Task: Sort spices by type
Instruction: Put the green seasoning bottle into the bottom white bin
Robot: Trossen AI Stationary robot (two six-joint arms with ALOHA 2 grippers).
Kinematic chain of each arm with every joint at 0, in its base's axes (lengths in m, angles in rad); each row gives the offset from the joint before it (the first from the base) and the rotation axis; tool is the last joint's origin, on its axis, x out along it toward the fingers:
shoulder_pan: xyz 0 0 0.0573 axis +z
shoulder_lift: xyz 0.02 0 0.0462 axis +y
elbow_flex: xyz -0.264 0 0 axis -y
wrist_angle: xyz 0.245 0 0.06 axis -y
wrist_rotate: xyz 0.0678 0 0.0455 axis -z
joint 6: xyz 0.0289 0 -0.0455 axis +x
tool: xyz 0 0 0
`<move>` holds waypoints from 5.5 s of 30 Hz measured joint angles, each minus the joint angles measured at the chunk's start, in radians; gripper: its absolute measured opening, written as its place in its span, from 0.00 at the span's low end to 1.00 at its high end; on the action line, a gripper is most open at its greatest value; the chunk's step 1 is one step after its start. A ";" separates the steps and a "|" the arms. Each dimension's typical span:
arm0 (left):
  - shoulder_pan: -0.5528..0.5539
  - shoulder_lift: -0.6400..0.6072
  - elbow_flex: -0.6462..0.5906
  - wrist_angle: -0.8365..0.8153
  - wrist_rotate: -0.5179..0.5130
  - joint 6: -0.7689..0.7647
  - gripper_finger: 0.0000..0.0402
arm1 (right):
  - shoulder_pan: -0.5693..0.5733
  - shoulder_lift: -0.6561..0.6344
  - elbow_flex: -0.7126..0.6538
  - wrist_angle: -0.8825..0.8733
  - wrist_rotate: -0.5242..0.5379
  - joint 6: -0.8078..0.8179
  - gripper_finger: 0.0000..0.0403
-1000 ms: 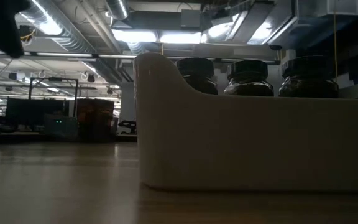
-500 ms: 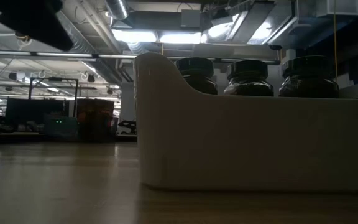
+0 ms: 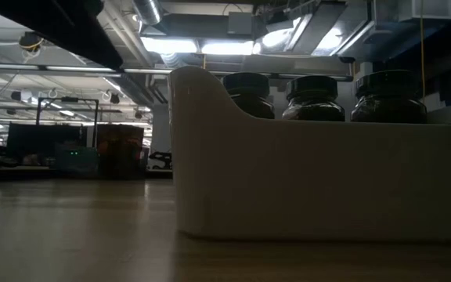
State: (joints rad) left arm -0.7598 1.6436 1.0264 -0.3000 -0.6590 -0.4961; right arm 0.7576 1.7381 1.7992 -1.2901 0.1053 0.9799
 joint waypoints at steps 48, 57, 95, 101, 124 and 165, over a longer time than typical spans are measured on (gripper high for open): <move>0.006 0.001 0.000 0.002 0.001 0.032 0.71 | 0.457 0.023 -0.349 -0.033 -0.256 0.542 0.83; 0.006 0.001 0.000 0.002 0.001 0.024 0.71 | 0.469 0.023 -0.433 0.038 -0.294 0.542 0.83; 0.007 0.001 0.000 -0.003 0.001 0.026 0.71 | 0.411 0.017 -0.518 0.139 -0.304 0.592 0.50; 0.007 0.001 0.000 -0.003 0.001 0.025 0.71 | 0.325 0.005 -0.483 0.116 -0.278 0.501 0.50; -0.006 0.001 0.000 -0.003 0.001 -0.027 0.71 | 0.016 0.004 -0.162 0.053 0.216 -0.080 0.50; -0.006 0.001 0.000 -0.040 0.001 -0.032 0.71 | -0.144 0.395 0.153 -0.130 0.017 -0.412 0.52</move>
State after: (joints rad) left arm -0.7654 1.6447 1.0260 -0.3397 -0.6579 -0.5278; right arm 0.6140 2.1329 1.9522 -1.4201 0.1225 0.5680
